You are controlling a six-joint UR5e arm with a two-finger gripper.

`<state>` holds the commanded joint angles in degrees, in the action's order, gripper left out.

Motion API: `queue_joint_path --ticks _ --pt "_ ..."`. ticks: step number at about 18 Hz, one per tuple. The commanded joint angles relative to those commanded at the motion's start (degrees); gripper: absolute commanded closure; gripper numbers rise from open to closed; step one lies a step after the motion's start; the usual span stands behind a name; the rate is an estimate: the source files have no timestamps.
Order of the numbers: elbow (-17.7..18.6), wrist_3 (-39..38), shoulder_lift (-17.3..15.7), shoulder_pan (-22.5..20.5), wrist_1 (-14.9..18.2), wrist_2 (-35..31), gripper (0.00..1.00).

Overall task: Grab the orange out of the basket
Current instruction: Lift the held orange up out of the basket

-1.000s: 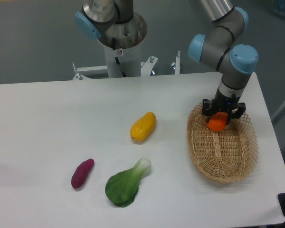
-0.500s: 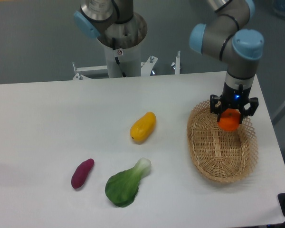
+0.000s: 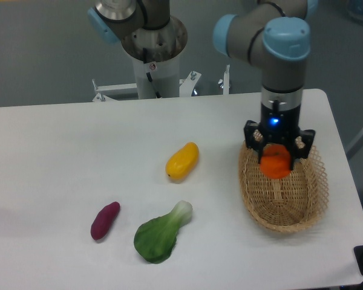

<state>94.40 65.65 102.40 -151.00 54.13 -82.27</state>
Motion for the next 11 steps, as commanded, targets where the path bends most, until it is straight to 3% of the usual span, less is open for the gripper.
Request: queue_joint_path --ticks 5,8,11 --pt "-0.79 4.22 -2.02 0.97 8.61 -3.14 0.32" --pt "-1.06 4.49 -2.2 0.97 10.55 -5.8 0.32" --pt "-1.15 4.49 -2.11 1.05 10.47 -5.8 0.32"
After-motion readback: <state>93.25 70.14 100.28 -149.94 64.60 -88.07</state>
